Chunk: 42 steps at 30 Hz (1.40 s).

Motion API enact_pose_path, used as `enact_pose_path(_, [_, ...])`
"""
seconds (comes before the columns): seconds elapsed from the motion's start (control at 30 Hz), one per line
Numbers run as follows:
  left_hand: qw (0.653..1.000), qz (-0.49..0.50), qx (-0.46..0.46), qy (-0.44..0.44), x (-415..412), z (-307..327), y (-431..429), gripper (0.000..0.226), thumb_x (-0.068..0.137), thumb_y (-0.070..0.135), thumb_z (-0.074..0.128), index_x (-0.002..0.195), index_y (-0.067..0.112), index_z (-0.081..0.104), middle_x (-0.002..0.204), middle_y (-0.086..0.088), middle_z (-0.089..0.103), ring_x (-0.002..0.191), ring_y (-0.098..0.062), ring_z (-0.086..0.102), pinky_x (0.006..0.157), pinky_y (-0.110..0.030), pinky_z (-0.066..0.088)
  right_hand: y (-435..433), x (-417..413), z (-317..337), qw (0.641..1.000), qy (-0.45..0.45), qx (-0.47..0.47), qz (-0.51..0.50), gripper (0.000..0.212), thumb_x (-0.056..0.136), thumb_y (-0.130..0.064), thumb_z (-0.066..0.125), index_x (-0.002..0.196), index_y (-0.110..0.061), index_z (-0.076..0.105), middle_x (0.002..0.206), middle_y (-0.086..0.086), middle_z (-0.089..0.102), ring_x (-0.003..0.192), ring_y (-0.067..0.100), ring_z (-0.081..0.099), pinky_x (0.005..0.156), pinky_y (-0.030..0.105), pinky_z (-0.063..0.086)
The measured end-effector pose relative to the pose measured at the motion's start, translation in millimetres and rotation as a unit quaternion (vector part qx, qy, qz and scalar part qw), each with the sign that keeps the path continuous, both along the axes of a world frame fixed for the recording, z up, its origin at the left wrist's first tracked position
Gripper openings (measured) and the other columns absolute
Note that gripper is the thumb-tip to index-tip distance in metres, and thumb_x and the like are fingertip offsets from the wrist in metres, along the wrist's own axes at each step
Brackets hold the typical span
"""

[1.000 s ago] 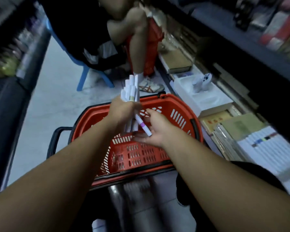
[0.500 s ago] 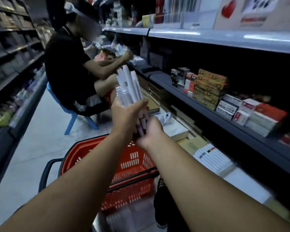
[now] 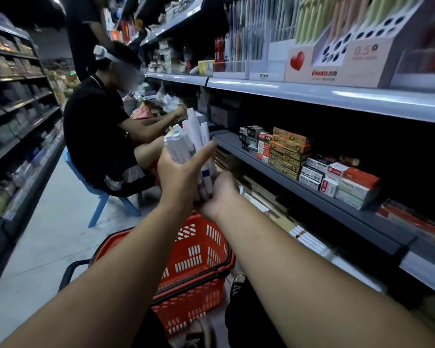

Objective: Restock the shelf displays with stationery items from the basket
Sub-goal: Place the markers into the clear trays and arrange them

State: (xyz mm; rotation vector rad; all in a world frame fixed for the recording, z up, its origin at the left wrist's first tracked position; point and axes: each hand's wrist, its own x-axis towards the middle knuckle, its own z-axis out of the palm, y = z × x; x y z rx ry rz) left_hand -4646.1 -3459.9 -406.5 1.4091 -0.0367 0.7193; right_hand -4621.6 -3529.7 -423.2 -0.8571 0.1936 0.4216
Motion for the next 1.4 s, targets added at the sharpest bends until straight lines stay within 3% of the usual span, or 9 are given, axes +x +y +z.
enact_pose_path(0.1, [1.0, -0.009, -0.006, -0.002, -4, -2, 8, 0.038, 0.077, 0.012, 0.087, 0.105, 0.018, 0.062, 0.098, -0.005, 0.073, 0.094, -0.021, 0.074, 0.083, -0.041, 0.062, 11, 0, -4, 1.0, 0.003, 0.004, -0.004, 0.053, 0.1, -0.034, 0.032, 0.135, -0.012, 0.064, 0.106, 0.012, 0.07, 0.098, 0.03, 0.064, 0.106, 0.043, 0.044])
enact_pose_path(0.27, [0.999, 0.008, -0.043, 0.024, 0, -5, 21, 0.037, 0.08, 0.003, 0.081, 0.1, 0.024, 0.059, 0.099, -0.007, 0.072, 0.096, -0.025, 0.073, 0.078, -0.038, 0.062, 27, 12, -17, 0.999, -0.006, 0.034, 0.036, 0.05, 0.1, -0.043, 0.038, 0.129, -0.014, 0.066, 0.12, 0.016, 0.072, 0.116, 0.034, 0.067, 0.09, 0.042, 0.056])
enact_pose_path(0.47, [0.977, -0.014, -0.187, 0.104, 34, -21, 30, 0.04, 0.074, 0.006, 0.08, 0.112, 0.002, 0.068, 0.097, -0.025, 0.074, 0.088, -0.041, 0.075, 0.076, -0.059, 0.061, 32, 37, -30, 0.999, -0.01, 0.002, 0.051, 0.053, 0.096, -0.046, 0.044, 0.136, -0.017, 0.063, 0.135, 0.013, 0.064, 0.129, 0.033, 0.058, 0.108, 0.046, 0.044])
enact_pose_path(0.63, [0.946, -0.078, -0.263, 0.175, 65, -50, 15, 0.026, 0.076, -0.001, 0.074, 0.102, 0.0, 0.067, 0.071, -0.014, 0.069, 0.062, -0.027, 0.07, 0.065, -0.041, 0.06, -2, 54, -55, 0.994, -0.043, -0.089, 0.055, 0.029, 0.092, -0.049, 0.056, 0.102, -0.025, 0.068, 0.091, 0.006, 0.072, 0.077, 0.025, 0.069, 0.075, 0.037, 0.058])
enact_pose_path(0.73, [0.93, -0.151, -0.241, 0.234, 83, -83, -2, 0.031, 0.076, 0.001, 0.074, 0.106, -0.001, 0.067, 0.091, -0.023, 0.07, 0.077, -0.036, 0.072, 0.075, -0.053, 0.061, -39, 57, -80, 0.96, -0.104, -0.258, -0.039, 0.032, 0.087, -0.046, 0.068, 0.09, -0.015, 0.076, 0.088, 0.007, 0.078, 0.083, 0.03, 0.075, 0.084, 0.049, 0.061])
enact_pose_path(0.8, [0.917, -0.179, -0.225, 0.277, 92, -106, -19, 0.029, 0.08, 0.001, 0.07, 0.109, -0.002, 0.066, 0.093, -0.026, 0.069, 0.081, -0.039, 0.071, 0.078, -0.058, 0.06, -64, 57, -94, 0.923, -0.154, -0.345, -0.075, 0.023, 0.089, -0.039, 0.072, 0.095, -0.017, 0.076, 0.086, 0.002, 0.078, 0.079, 0.019, 0.074, 0.074, 0.034, 0.06])
enact_pose_path(0.9, [0.885, -0.245, -0.21, 0.335, 102, -137, -45, 0.038, 0.077, 0.0, 0.068, 0.114, -0.01, 0.063, 0.092, -0.032, 0.066, 0.076, -0.042, 0.068, 0.074, -0.06, 0.058, -101, 55, -115, 0.882, -0.193, -0.424, -0.078, 0.009, 0.089, -0.018, 0.076, 0.098, -0.016, 0.075, 0.08, -0.001, 0.071, 0.062, 0.003, 0.063, 0.059, 0.019, 0.051])
enact_pose_path(1.0, [0.867, -0.275, -0.158, 0.384, 109, -168, -69, 0.029, 0.076, 0.0, 0.07, 0.101, -0.013, 0.064, 0.073, -0.028, 0.063, 0.059, -0.036, 0.066, 0.069, -0.057, 0.059, -134, 58, -145, 0.84, -0.178, -0.508, -0.068, 0.012, 0.086, -0.013, 0.078, 0.098, -0.013, 0.078, 0.065, -0.011, 0.064, 0.058, 0.004, 0.056, 0.064, 0.03, 0.052])
enact_pose_path(1.4, [0.78, -0.384, 0.015, 0.494, 145, -248, -155, 0.023, 0.074, -0.001, 0.072, 0.092, -0.013, 0.064, 0.077, -0.033, 0.069, 0.067, -0.044, 0.072, 0.079, -0.077, 0.049, -210, 56, -242, 0.841, 0.004, -0.527, -0.121, 0.006, 0.083, -0.012, 0.071, 0.086, -0.017, 0.068, 0.068, 0.0, 0.066, 0.052, 0.009, 0.059, 0.052, 0.022, 0.049])
